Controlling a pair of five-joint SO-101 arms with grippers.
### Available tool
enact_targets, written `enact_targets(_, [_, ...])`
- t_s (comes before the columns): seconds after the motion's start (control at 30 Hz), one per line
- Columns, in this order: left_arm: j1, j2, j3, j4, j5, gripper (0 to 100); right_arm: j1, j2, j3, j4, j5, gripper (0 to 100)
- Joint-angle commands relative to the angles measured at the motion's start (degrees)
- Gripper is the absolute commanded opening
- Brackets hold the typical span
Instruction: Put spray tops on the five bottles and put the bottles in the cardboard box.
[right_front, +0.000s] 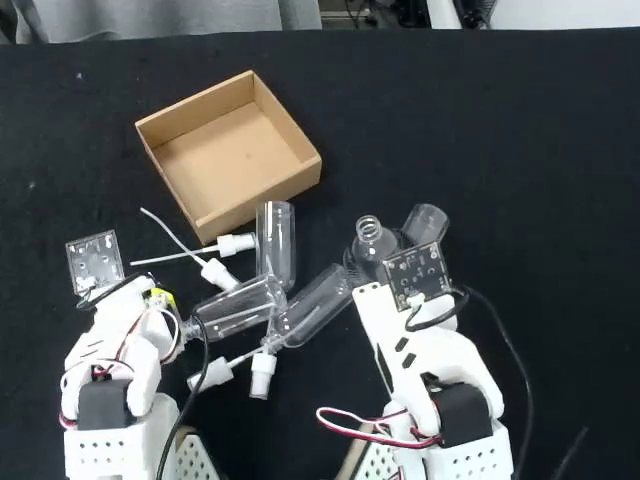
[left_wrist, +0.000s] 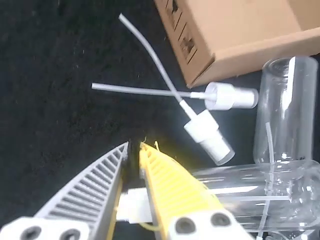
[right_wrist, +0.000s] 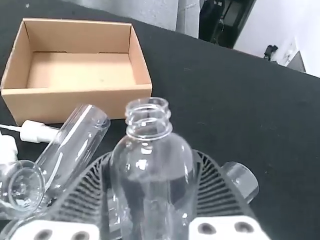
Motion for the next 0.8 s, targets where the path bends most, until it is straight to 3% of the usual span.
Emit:
enact_targets(0.0, [0.6, -0.8, -4.4, -0.5, -11.4, 3, -0.4, -5.6, -0.6, -2.2, -0.4, 6.2])
enact_targets(0.1, [0.0, -0.8, -5.3, -1.6, -19.0, 7, -0.4, -5.6, -0.6, -2.2, -0.4, 6.1])
enact_targets(0.23, [0.2, -0.8, -7.0, -1.5, -17.1, 15, 2.5, -5.6, -0.7, -2.6, -0.4, 6.0])
enact_targets(0.5, [0.1, -0.7, -10.4, -1.4, -27.6, 15, 6.1, -5.6, 1.1, -6.3, -3.1, 6.2])
enact_targets(0.77, [0.5, 3.3, -15.7, 1.6, -28.3, 16, 6.1, -5.6, 1.2, -6.3, -3.2, 6.3])
